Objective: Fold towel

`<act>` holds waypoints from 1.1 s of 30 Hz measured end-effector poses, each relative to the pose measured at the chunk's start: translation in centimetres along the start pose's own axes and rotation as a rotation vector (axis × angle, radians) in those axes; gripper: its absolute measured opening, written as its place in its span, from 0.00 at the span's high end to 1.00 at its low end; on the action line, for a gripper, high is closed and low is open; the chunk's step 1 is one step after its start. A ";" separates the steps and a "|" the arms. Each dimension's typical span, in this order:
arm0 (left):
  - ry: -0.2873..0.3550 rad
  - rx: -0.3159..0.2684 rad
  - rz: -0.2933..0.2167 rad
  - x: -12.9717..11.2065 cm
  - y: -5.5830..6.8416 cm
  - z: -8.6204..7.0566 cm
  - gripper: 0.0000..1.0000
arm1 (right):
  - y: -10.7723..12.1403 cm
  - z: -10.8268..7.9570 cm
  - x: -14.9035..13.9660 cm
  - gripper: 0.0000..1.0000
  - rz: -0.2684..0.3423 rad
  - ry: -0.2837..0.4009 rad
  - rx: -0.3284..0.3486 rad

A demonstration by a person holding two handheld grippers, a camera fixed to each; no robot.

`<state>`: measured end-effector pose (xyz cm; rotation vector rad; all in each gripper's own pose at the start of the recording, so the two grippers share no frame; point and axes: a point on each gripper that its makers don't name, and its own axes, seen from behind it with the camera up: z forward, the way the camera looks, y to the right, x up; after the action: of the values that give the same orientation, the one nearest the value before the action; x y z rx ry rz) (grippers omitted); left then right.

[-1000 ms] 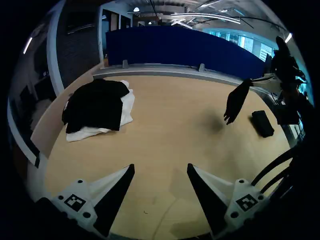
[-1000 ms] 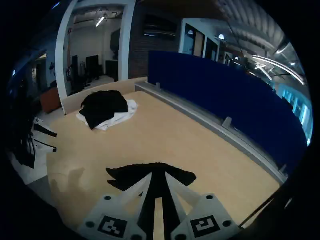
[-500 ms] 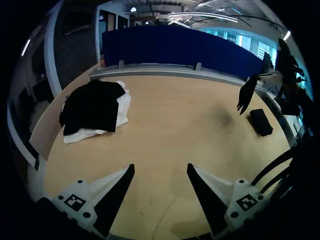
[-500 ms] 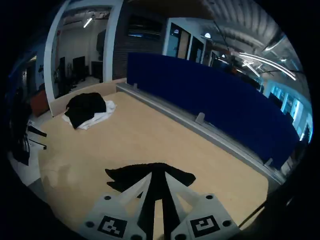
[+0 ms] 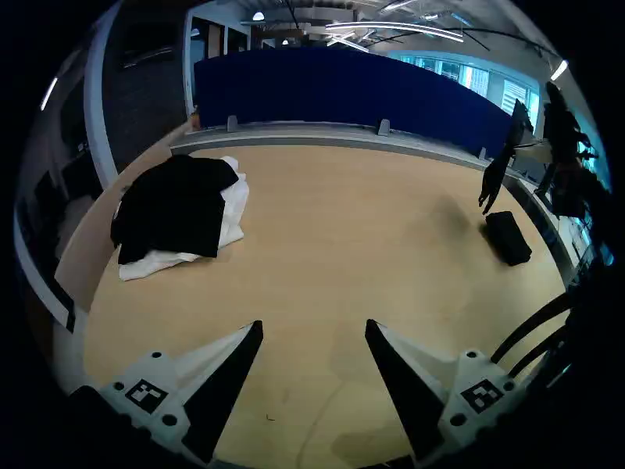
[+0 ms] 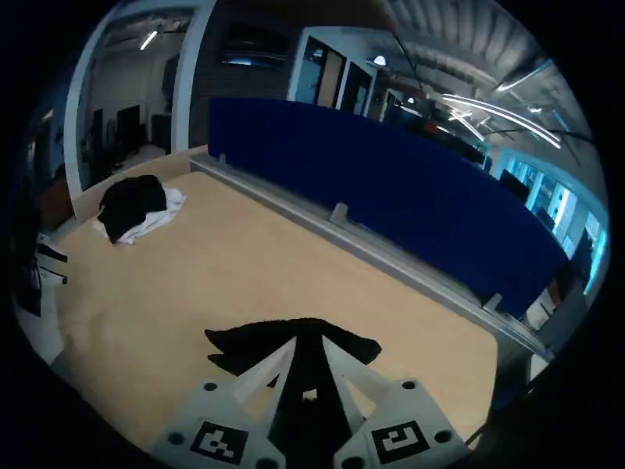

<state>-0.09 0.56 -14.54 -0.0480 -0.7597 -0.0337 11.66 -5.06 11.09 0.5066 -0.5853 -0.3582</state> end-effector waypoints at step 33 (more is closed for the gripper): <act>-0.005 -0.023 0.048 1.2 1.4 0.5 0.03 | 5.1 -4.4 -8.4 0.92 0.096 -0.093 -0.094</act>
<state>0.54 2.02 -13.42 -0.0881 -0.7630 0.0037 8.70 4.42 7.09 0.3720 -0.6769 -0.3172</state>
